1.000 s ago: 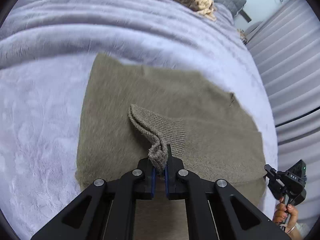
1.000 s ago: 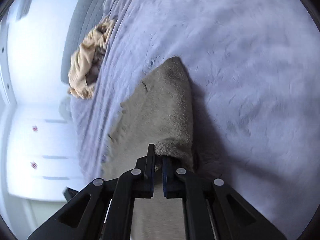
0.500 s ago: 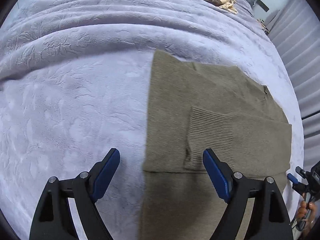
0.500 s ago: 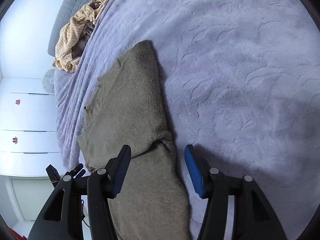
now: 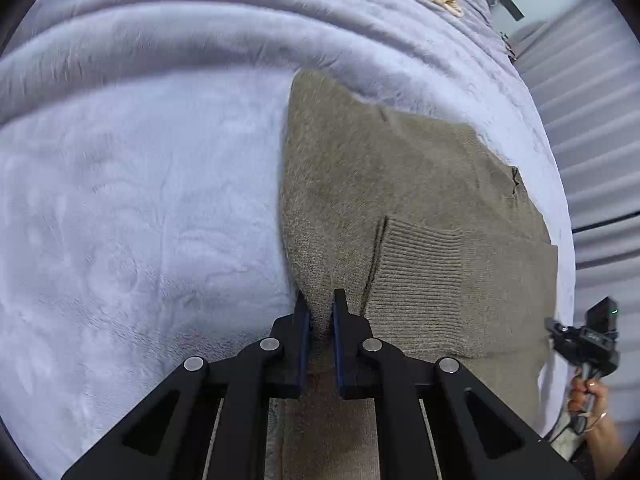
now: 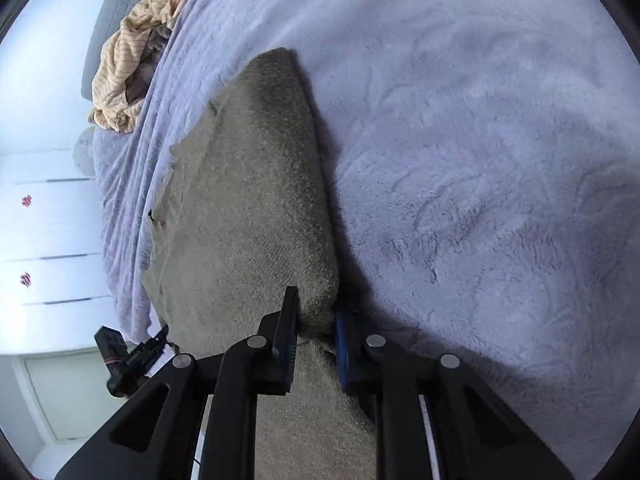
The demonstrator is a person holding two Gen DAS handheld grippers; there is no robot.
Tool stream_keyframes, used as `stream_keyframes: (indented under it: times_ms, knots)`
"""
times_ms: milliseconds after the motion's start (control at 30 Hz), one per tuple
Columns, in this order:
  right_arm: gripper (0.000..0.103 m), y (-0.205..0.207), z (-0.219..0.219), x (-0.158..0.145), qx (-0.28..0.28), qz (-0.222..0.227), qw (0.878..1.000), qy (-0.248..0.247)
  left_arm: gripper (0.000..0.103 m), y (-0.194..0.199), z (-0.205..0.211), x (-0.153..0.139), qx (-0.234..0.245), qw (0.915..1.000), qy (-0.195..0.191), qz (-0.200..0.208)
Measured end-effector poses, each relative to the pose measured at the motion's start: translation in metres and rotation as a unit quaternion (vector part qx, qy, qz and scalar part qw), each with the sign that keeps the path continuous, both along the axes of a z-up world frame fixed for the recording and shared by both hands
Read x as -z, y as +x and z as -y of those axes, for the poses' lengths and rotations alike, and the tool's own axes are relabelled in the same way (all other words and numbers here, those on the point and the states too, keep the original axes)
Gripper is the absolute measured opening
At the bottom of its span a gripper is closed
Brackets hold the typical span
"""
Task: Fold small clothes
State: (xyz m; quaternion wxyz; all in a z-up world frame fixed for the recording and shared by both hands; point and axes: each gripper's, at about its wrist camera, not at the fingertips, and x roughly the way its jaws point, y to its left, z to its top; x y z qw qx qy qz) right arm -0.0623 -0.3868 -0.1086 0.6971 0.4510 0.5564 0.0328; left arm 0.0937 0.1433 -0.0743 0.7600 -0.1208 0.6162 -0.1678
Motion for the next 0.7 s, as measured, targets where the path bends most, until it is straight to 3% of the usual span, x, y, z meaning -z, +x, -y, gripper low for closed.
stream_keyframes:
  times_ms: [133, 233, 367, 433, 467, 500, 633, 700]
  knots:
    - [0.016, 0.003, -0.006, -0.036, -0.046, 0.038, 0.996, -0.063, 0.011, -0.005, 0.002, -0.001, 0.019, 0.9992, 0.028, 0.02]
    - [0.016, 0.006, 0.0, -0.009, -0.052, -0.007, 0.996, -0.075, 0.011, -0.004, -0.002, 0.004, 0.002, 0.9997, 0.019, 0.012]
    - [0.019, 0.007, -0.004, -0.001, -0.034, -0.014, 0.996, -0.077, 0.012, -0.01, 0.002, -0.004, 0.002, 0.9987, 0.046, 0.02]
    - [0.021, 0.004, -0.004, -0.007, -0.027, -0.015, 0.996, -0.079, 0.031, -0.013, 0.006, -0.007, 0.004, 0.997, 0.074, 0.021]
    - [0.023, 0.004, -0.005, -0.011, -0.03, -0.017, 0.996, -0.08, 0.067, -0.016, 0.009, -0.009, 0.002, 0.9949, 0.098, 0.022]
    - [0.027, 0.003, -0.006, -0.014, -0.033, -0.021, 0.996, -0.085, 0.091, -0.02, 0.011, -0.012, -0.004, 0.9923, 0.121, 0.028]
    - [0.039, -0.003, -0.011, -0.027, -0.032, -0.033, 0.993, -0.11, 0.092, -0.036, 0.011, -0.017, -0.009, 0.99, 0.138, 0.028]
    - [0.051, -0.009, -0.016, -0.036, -0.034, -0.031, 0.992, -0.12, 0.092, -0.044, 0.013, -0.018, -0.01, 0.9889, 0.147, 0.019]
